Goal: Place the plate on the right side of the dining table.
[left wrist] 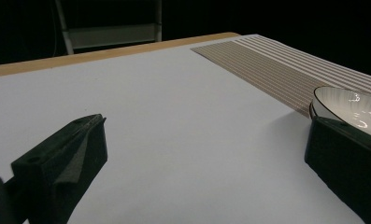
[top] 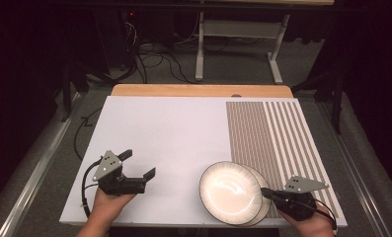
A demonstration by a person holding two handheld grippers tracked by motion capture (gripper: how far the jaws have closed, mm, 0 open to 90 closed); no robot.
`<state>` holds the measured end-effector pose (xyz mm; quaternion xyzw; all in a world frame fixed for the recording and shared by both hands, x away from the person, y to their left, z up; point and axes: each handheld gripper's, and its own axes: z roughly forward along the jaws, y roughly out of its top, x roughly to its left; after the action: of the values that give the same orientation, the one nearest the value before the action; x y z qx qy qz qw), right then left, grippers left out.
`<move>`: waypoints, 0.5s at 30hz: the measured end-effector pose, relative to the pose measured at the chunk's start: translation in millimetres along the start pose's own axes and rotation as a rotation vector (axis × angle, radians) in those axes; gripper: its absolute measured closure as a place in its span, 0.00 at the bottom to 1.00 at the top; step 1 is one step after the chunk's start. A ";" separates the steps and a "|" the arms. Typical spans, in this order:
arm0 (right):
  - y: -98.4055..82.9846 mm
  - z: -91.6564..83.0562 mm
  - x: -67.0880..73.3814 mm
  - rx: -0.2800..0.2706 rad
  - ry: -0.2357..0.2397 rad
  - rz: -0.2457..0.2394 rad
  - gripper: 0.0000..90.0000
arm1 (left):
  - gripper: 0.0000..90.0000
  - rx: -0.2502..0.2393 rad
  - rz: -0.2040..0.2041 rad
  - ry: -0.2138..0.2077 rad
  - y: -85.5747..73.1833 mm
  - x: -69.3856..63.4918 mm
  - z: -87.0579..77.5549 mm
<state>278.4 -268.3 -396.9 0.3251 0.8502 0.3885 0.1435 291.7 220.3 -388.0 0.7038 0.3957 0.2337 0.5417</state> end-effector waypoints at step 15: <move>-0.3 -0.4 0.4 0.003 0.008 0.003 1.00 | 0.00 -0.002 -0.008 -0.001 -0.4 0.4 -0.1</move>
<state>277.7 -268.4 -396.8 0.3250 0.8509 0.3886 0.1389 291.7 220.8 -388.4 0.7017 0.3979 0.2315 0.5438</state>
